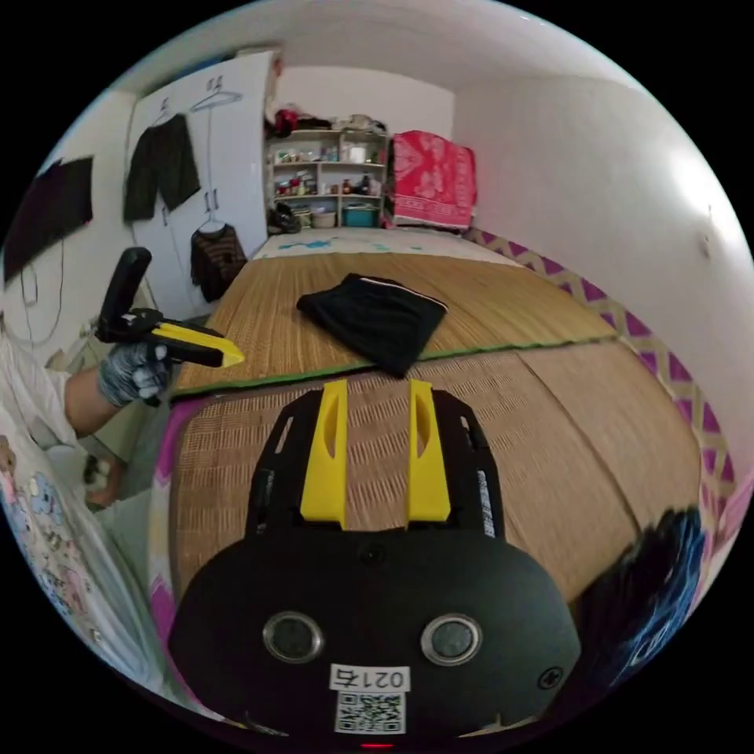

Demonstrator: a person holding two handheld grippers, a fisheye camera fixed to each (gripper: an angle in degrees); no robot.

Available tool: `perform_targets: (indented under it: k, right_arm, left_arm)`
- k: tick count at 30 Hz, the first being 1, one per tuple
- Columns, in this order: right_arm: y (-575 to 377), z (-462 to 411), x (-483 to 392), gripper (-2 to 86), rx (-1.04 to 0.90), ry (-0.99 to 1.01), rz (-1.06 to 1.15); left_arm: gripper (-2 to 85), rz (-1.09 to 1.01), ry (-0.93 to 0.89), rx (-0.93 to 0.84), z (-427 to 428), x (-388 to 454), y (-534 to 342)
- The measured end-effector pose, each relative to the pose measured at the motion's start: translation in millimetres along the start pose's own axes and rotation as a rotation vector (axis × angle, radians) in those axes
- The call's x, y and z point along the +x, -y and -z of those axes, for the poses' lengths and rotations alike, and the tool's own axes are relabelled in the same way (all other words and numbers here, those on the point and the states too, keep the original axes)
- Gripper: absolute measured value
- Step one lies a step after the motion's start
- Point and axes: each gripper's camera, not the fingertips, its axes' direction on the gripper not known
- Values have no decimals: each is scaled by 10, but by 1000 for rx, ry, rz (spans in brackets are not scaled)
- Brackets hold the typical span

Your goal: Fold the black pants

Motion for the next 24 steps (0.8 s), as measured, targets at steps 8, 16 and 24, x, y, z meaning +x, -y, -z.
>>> perform_targets:
  k: [8,16,24]
  right_arm:
    - [595,-2141,-1168,158,-69,7,320]
    - [654,-3550,-1853,158,-268,-80,498]
    - [538,-3969,-2087,55,-314,-202,425]
  left_arm:
    - [-10,154,33,26,317,-855,-384]
    - [-10,166,67,33,329,-1214,-527]
    - [-10,110,164,14,189,-1364,-592]
